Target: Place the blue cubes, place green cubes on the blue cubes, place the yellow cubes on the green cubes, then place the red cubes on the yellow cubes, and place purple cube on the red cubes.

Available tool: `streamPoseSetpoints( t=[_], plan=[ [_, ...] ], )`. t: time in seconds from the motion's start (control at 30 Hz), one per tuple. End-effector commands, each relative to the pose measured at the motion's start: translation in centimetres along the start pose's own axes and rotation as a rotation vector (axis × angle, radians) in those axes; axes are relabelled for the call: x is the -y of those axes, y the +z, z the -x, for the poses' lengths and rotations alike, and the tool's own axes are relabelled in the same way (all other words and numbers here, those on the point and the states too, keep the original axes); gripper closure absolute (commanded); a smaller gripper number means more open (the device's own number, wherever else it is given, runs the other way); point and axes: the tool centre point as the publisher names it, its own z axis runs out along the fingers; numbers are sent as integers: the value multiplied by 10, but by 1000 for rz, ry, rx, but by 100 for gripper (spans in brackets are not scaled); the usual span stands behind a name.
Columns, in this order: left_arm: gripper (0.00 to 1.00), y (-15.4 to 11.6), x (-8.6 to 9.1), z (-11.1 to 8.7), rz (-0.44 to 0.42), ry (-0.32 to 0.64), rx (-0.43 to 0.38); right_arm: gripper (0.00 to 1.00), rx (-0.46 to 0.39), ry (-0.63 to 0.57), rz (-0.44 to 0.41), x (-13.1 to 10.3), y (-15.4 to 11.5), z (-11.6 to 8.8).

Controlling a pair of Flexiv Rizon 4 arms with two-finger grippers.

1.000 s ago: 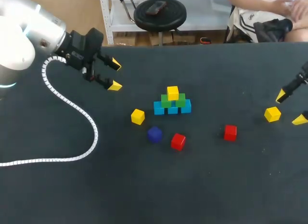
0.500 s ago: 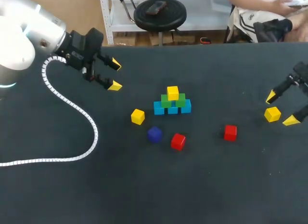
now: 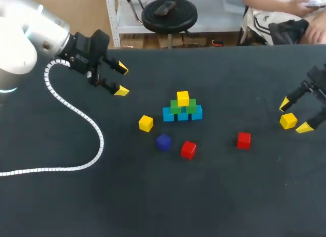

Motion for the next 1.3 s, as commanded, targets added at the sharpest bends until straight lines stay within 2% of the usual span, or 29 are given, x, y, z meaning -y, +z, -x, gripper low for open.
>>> streamPoseSetpoints(
  t=[0.03,0.07,0.13,0.17,0.2,0.37,0.57,0.7,0.87,1.1,1.3],
  plan=[
    [0,0,-2,0,-5,1,-2,53,3,2,-5,-1,0,0],
    [0,0,-2,0,-5,1,-2,59,3,2,-7,-1,0,0],
    [0,0,-2,0,-5,1,-2,76,3,4,-11,-1,0,0],
    [0,0,-2,0,-5,1,-2,86,1,6,-14,-1,0,0],
    [0,0,-2,0,-5,1,-2,100,-1,10,-17,-2,0,-1],
    [0,0,-2,0,-5,1,-2,100,7,25,-29,-2,0,-1],
    [0,0,-2,0,-5,1,-2,100,9,166,-99,6,-6,3],
    [0,0,-2,0,-5,1,-2,100,14,221,-136,5,-8,13],
    [0,0,-2,0,-5,1,-2,100,-43,212,-175,4,4,29],
    [0,0,-2,0,-5,1,-2,100,-38,202,-167,10,26,39],
    [0,0,-2,0,-5,1,-2,100,-17,243,-183,16,39,39]
  ],
)
